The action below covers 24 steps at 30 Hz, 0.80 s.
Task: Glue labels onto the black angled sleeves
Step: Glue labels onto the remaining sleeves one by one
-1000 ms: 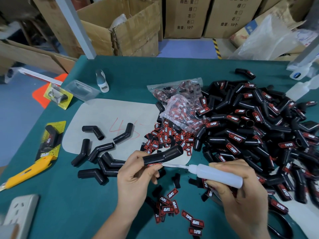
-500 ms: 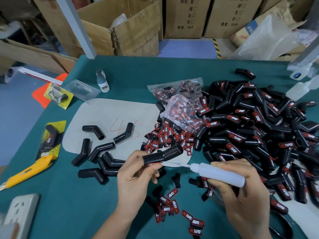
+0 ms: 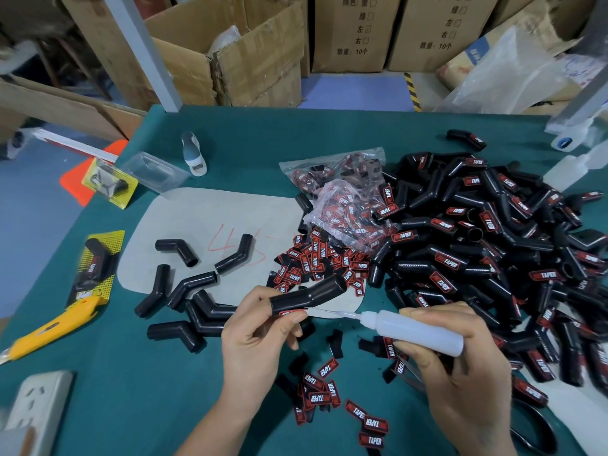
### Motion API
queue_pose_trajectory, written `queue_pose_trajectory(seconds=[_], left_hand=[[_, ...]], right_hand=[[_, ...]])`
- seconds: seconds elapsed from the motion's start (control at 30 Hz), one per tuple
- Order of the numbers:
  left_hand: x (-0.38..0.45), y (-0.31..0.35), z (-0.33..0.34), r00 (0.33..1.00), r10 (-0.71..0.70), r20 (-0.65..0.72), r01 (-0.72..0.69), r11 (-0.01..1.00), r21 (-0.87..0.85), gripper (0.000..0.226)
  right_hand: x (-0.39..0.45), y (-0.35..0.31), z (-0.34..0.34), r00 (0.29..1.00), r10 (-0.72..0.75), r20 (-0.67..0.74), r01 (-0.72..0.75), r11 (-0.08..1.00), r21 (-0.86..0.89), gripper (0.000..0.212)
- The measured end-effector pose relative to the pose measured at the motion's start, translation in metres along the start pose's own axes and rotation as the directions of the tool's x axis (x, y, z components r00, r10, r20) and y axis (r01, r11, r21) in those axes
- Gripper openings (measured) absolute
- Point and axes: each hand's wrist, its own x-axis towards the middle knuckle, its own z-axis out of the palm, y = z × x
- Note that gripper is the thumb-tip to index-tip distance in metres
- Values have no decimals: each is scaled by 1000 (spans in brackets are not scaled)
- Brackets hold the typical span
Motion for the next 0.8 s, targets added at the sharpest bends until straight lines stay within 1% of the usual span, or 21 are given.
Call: queue_pose_trajectory(seconds=[0.27, 0.37, 0.43, 0.5, 0.6, 0.7, 0.8], left_hand=[[-1, 1, 0, 1000, -9, 12, 9, 1000, -12, 7], [-1, -3, 0, 1000, -15, 5, 15, 1000, -3, 20], [-1, -3, 0, 1000, -11, 0, 11, 1000, -6, 23], [-1, -3, 1, 1000, -6, -5, 6, 1000, -2, 21], [-1, -2, 0, 1000, 6, 6, -6, 1000, -4, 12], [-1, -1, 0, 1000, 7, -1, -7, 1000, -5, 10], [-1, -2, 0, 1000, 1, 0, -1, 1000, -9, 10]], right_hand=[[1, -2, 2, 1000, 8, -9, -8, 1000, 8, 25], [1, -1, 1, 1000, 20, -4, -20, 1000, 5, 24], [1, -2, 0, 1000, 18, -4, -18, 1000, -4, 24], [2, -3, 0, 1000, 24, -8, -24, 1000, -6, 23], [2, -5, 1, 999, 36, -19, -36, 999, -6, 23], [2, -4, 2, 999, 48, -17, -48, 999, -8, 26], [1, -4, 2, 999, 44, -14, -44, 999, -2, 24]])
